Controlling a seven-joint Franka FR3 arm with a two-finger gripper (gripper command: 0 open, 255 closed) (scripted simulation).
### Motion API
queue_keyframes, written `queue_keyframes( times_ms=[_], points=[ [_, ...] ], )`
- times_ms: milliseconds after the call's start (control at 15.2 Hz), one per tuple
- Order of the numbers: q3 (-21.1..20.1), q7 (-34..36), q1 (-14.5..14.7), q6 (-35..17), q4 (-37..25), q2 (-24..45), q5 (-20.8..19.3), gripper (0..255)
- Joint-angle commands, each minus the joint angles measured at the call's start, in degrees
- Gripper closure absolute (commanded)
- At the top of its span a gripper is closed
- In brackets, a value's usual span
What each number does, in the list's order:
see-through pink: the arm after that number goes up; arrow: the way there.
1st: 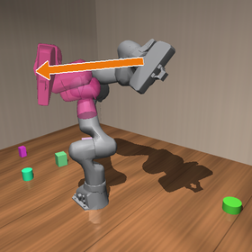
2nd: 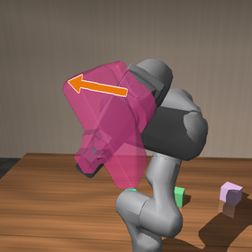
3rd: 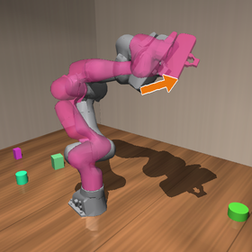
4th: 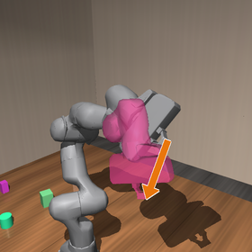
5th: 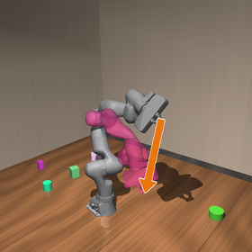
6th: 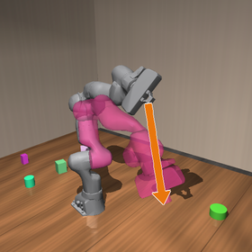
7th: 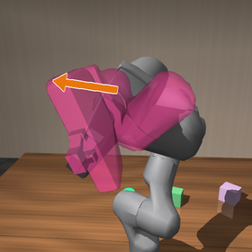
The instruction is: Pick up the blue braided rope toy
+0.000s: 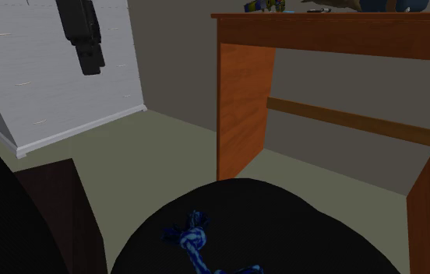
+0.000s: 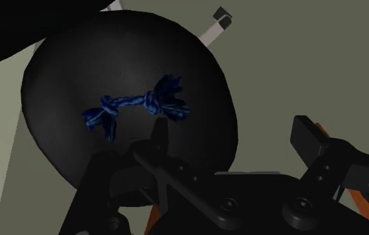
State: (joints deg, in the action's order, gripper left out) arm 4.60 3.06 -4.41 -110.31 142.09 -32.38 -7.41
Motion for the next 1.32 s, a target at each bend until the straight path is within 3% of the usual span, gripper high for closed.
queue_keyframes(
  times_ms=[0,660,1254],
  points=[
    [1.39,0.22,-1.08,-3.42,-0.16,3.60,-0.32,0],
    [8.06,0.02,-5.29,-17.99,-3.22,21.85,1.01,0],
    [12.31,-3.59,-9.06,-27.55,-10.54,40.14,8.47,0]
  ],
)
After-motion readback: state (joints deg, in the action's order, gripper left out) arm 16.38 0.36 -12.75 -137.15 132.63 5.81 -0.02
